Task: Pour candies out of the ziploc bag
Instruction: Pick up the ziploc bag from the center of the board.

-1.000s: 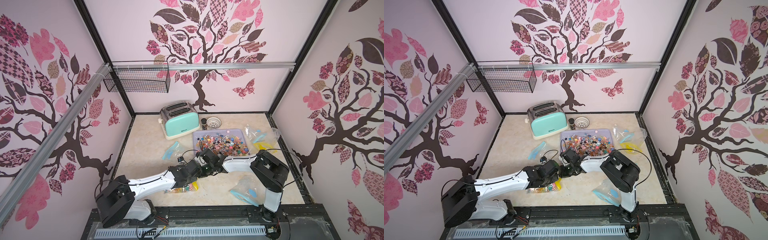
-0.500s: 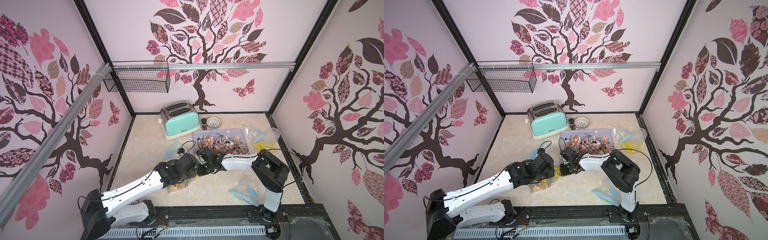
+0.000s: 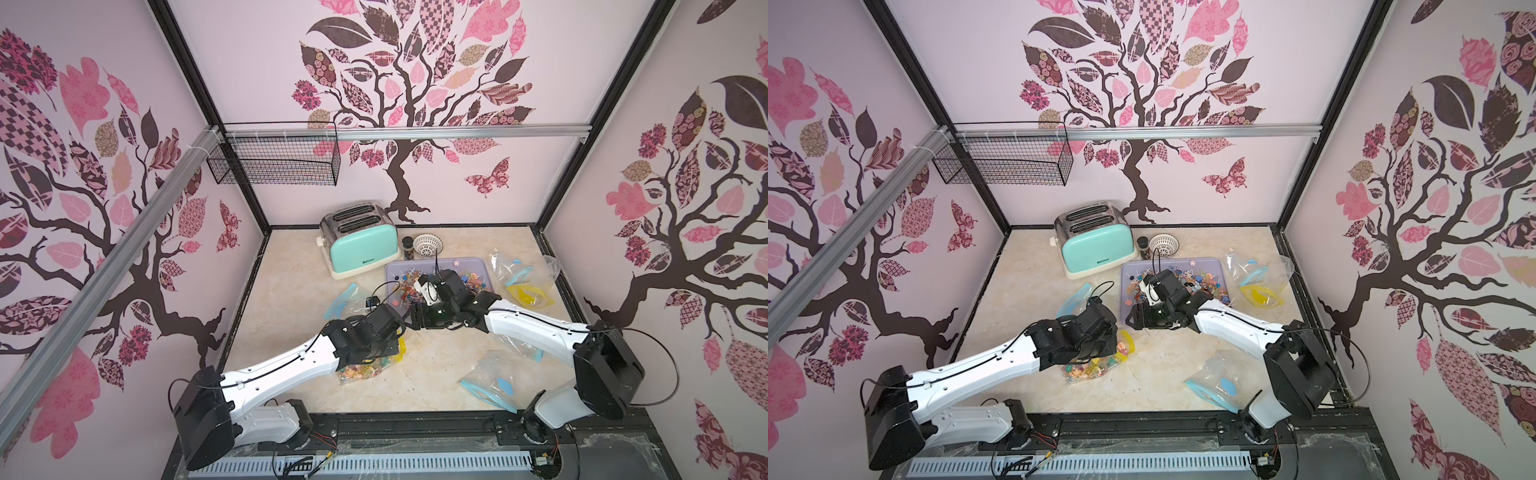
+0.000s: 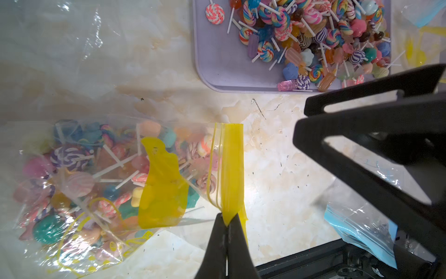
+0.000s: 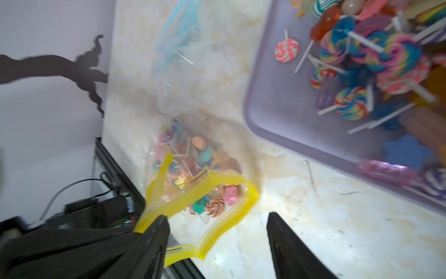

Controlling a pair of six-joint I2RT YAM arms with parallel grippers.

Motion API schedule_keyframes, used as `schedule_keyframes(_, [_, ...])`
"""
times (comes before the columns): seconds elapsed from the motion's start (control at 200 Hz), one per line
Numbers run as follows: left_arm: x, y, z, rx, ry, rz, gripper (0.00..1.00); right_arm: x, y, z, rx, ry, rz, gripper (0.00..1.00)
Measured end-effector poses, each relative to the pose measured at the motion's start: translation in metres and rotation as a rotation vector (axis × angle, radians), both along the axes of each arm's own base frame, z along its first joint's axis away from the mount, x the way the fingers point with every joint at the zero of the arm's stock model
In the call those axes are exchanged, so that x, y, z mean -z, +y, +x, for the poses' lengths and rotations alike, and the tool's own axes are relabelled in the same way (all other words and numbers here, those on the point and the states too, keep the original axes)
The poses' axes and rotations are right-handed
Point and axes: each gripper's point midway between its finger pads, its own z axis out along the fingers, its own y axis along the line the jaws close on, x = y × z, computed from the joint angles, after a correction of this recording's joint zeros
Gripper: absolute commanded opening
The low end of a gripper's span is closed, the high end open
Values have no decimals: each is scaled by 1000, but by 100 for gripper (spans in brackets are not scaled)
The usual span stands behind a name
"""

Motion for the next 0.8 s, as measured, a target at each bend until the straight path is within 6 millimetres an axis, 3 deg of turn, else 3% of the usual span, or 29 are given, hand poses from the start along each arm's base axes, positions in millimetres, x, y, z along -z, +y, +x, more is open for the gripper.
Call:
schedule_keyframes(0.21, [2,-4,1,7,4,-9,0,16,18,-33,-20,207,138,80])
schedule_keyframes(0.385, [2,-9,-4,32,20,-25,1,16,38,-30,-15,269,221,80])
schedule_keyframes(0.625, [5,-6,-13,64,48,-9,76,18,48,-27,-2,301,257,75])
schedule_keyframes(0.795, [-7,21,-10,3,23,19,88,18,50,-30,-15,302,274,62])
